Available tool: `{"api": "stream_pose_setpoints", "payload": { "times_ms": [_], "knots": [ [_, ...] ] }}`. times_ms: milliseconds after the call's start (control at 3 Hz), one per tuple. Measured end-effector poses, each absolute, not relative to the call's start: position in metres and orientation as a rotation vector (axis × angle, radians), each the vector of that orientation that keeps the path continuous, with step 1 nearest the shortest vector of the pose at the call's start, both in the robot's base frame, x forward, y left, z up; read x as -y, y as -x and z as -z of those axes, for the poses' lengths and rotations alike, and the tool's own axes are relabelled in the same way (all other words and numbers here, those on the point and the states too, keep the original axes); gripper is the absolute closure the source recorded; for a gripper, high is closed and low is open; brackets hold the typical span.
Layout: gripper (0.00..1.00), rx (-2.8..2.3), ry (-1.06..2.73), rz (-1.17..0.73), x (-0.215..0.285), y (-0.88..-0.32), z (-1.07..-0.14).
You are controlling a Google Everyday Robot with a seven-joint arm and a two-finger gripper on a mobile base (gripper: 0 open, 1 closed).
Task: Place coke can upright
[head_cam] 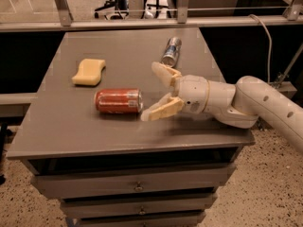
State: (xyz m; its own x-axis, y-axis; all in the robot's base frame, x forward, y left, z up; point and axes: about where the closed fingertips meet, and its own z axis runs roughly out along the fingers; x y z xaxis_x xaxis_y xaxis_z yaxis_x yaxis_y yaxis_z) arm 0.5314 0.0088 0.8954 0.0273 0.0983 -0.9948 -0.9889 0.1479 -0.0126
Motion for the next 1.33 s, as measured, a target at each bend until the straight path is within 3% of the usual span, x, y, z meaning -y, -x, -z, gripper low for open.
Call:
{"api": "stream_pose_setpoints", "payload": {
  "times_ms": [1333],
  "knots": [
    [0.0, -1.446, 1.184, -0.997, 0.028, -0.526, -0.903]
  ]
}}
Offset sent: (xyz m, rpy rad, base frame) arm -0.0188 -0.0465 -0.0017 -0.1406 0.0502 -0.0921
